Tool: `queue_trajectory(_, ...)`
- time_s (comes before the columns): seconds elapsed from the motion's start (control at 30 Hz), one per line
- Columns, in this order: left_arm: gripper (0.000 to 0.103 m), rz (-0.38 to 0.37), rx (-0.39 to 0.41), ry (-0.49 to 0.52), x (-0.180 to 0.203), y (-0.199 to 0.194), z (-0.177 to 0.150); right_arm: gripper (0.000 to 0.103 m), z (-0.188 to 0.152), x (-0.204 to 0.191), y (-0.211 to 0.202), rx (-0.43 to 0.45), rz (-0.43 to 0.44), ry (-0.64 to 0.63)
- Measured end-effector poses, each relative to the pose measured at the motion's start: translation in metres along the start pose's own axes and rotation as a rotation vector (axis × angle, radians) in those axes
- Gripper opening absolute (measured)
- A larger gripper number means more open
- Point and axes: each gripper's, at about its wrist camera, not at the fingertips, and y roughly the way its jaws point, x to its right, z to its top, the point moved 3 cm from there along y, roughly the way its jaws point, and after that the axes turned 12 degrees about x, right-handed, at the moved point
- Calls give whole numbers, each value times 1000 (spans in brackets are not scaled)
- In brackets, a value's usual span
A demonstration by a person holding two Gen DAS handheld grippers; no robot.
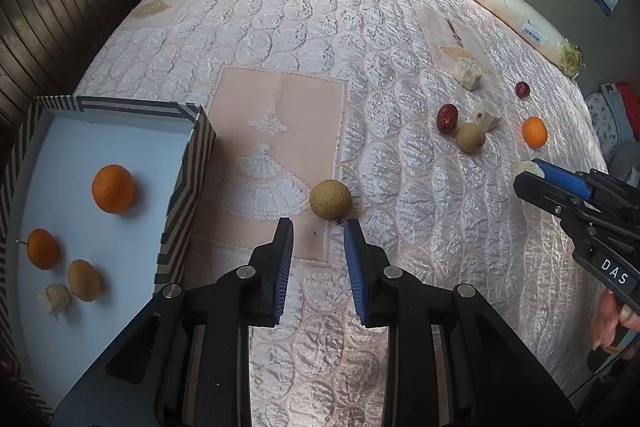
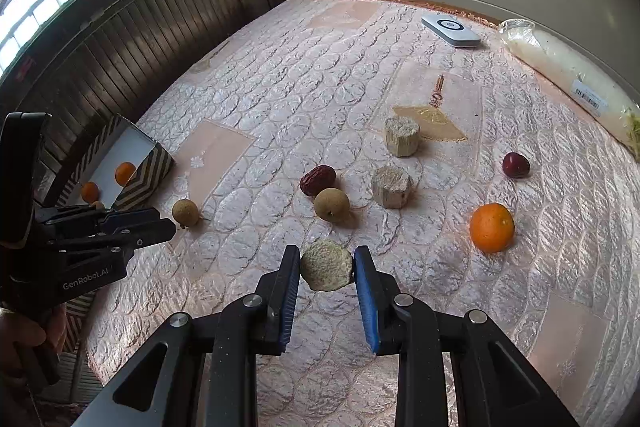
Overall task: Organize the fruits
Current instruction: 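Carry the tan fruit over the tray with the left tool while the right tool holds the slice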
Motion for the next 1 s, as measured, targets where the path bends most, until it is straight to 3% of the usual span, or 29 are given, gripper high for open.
queue_trajectory(0.5, 26, -32, -20, 20, 10, 26, 15, 26, -7, 12, -5, -5, -17, 34)
queue_trajectory(1.0, 23, -17, 62, -5, 1, 2, 16, 26, 2, -10, -1, -5, 35, -25)
